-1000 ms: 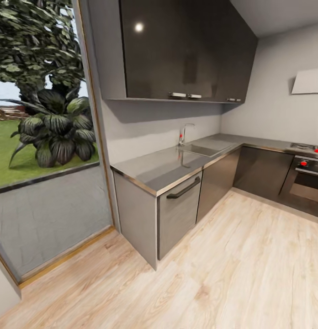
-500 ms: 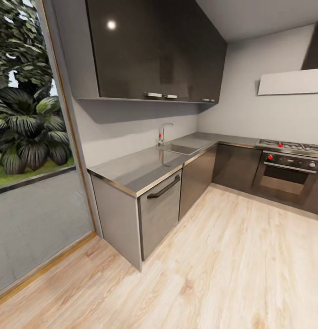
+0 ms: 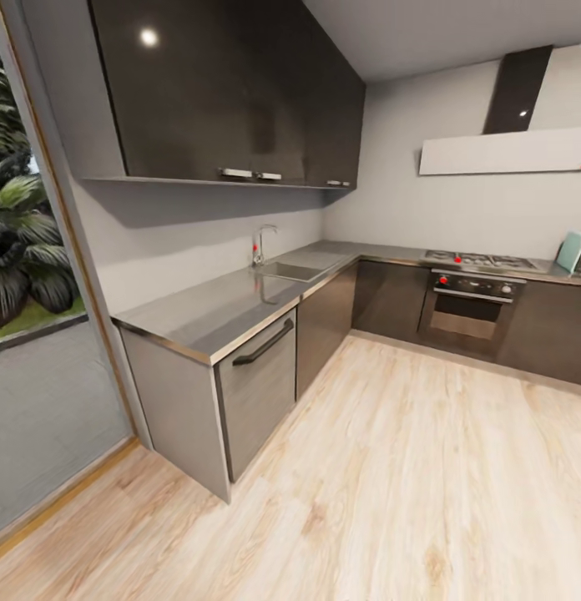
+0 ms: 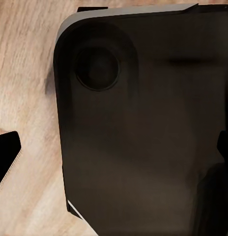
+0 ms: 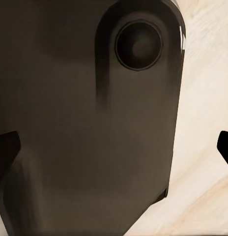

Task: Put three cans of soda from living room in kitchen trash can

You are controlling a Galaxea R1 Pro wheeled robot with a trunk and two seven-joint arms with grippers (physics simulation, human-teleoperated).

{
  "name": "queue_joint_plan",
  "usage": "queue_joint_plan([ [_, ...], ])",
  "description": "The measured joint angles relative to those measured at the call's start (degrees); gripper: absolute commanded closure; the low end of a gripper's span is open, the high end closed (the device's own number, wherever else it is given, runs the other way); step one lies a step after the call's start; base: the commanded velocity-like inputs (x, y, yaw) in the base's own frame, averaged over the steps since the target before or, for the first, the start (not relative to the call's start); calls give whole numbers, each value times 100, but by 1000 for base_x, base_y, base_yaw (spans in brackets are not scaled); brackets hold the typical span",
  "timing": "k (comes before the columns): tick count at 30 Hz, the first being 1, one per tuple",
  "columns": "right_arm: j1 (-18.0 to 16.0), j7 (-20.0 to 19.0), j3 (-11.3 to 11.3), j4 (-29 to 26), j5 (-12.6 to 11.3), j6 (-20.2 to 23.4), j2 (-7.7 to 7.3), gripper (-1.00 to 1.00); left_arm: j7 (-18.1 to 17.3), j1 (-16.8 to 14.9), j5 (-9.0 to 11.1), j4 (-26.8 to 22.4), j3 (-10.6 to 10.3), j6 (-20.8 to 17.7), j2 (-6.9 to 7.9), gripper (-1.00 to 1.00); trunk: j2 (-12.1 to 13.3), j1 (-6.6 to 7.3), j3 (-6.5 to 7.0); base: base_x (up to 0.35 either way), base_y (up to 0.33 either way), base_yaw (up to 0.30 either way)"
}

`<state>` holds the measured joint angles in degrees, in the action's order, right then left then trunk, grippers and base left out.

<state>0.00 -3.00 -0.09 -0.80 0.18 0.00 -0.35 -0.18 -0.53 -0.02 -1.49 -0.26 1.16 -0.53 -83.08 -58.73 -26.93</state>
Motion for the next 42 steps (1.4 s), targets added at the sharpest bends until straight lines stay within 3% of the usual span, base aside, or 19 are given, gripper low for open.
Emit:
queue_joint_plan([
  [35, 0, -5, 15, 0, 2, 0, 0, -100, 0, 0, -12, 0, -9, 6, -5, -100, 0, 0, 0, 0, 0, -287],
  [42, 0, -173, 15, 1, 8, 0, 0, -100, 0, 0, -21, 0, -9, 6, -8, -100, 0, 0, 0, 0, 0, -288],
])
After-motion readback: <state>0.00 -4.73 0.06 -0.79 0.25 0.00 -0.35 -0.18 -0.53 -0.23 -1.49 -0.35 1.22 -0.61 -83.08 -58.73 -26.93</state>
